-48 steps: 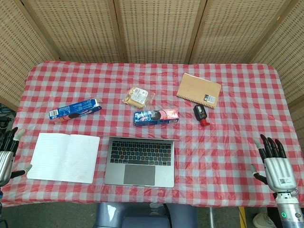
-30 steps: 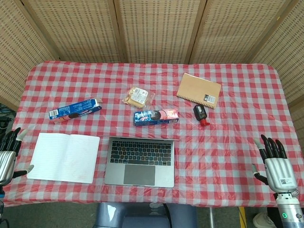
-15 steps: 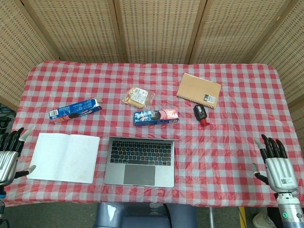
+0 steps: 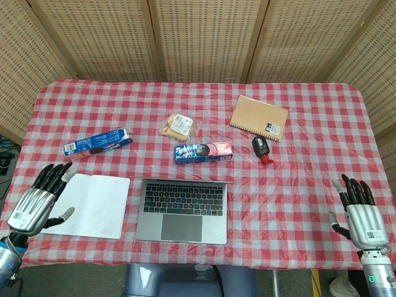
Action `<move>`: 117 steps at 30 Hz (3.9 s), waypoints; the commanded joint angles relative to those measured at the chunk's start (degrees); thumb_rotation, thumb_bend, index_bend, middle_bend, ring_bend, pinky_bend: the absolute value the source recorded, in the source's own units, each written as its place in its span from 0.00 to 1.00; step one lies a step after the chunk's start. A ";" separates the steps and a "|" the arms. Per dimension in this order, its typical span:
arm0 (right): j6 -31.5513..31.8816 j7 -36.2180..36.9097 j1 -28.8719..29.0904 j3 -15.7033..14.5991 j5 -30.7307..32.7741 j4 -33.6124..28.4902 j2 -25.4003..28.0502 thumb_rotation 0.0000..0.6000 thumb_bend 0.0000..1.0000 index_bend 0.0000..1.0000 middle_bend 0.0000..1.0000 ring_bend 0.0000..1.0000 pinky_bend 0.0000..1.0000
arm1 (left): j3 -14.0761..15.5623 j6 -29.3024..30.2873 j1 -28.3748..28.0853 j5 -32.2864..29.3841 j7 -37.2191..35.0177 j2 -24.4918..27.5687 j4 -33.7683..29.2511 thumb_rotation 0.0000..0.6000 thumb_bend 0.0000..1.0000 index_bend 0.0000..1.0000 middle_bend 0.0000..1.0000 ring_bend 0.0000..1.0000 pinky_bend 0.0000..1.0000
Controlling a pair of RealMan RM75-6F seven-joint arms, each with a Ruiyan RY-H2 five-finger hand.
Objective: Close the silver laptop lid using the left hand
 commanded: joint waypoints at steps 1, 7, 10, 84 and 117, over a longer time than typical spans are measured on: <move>-0.24 0.14 0.04 0.04 0.27 -0.06 0.08 1.00 0.63 0.00 0.00 0.00 0.00 | -0.40 -3.00 -2.66 1.16 -0.79 1.97 -2.59 1.00 0.71 0.00 0.00 0.00 0.00; -0.52 0.29 0.09 0.07 0.56 -0.21 0.25 1.00 0.63 0.00 0.00 0.00 0.00 | -2.20 -8.49 -6.97 -0.08 2.95 3.61 -6.59 1.00 0.95 0.00 0.00 0.00 0.00; -0.56 0.38 0.09 0.08 0.63 -0.24 0.31 1.00 0.63 0.00 0.00 0.00 0.00 | -2.96 -11.09 -8.73 -1.44 4.19 4.04 -8.25 1.00 1.00 0.00 0.00 0.00 0.00; -2.27 2.09 0.58 -0.72 0.71 -0.38 0.97 1.00 0.68 0.00 0.00 0.00 0.00 | -5.34 -26.55 -33.67 -35.47 24.47 -6.07 -20.97 1.00 1.00 0.33 0.17 0.17 0.29; -2.63 2.63 0.54 -0.80 1.07 -0.73 1.58 1.00 0.68 0.01 0.00 0.00 0.00 | 3.53 -28.00 -31.01 -30.69 25.00 -13.33 -17.06 1.00 1.00 0.34 0.17 0.18 0.29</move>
